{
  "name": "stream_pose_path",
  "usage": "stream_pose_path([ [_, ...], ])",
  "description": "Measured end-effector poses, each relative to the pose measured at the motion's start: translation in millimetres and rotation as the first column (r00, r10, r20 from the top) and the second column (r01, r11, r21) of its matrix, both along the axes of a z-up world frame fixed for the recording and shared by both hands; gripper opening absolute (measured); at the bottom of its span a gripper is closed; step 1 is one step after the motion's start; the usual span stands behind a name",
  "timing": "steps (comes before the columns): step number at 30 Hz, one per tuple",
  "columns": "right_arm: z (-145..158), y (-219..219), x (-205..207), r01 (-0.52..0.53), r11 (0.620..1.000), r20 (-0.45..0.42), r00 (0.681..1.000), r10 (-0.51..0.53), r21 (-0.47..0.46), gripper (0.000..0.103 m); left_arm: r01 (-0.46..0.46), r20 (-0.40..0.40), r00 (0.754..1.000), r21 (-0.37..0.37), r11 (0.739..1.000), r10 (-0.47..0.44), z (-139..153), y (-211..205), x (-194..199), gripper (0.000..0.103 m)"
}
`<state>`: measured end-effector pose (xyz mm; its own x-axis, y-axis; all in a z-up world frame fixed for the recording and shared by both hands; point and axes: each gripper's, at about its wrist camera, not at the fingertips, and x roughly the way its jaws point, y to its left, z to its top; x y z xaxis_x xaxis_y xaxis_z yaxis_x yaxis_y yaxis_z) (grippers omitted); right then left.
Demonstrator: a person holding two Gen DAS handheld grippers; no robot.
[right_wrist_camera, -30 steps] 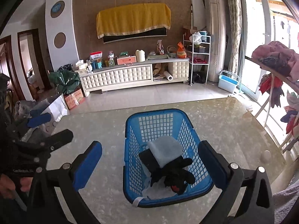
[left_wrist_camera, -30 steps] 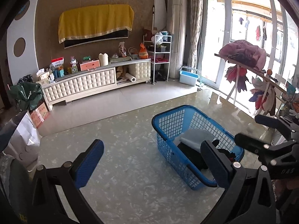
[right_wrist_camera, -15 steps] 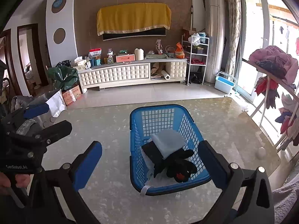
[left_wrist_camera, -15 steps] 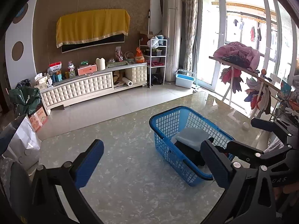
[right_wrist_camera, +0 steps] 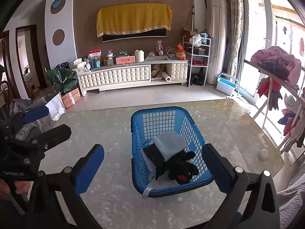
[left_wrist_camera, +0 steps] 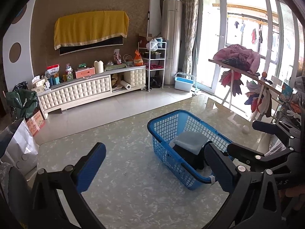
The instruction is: Organize soft objects
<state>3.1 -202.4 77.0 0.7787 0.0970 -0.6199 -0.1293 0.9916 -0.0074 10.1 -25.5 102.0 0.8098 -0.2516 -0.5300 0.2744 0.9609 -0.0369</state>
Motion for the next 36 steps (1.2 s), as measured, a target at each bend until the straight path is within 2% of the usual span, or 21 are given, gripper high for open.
stream_pose_path([
  [36,2.4,-2.6,-8.7,0.012,1.000,0.003,1.000,-0.012,-0.005,0.103,0.008,-0.011,1.000,0.000,1.000,-0.008,-2.2,-1.6,-2.8,0.103],
])
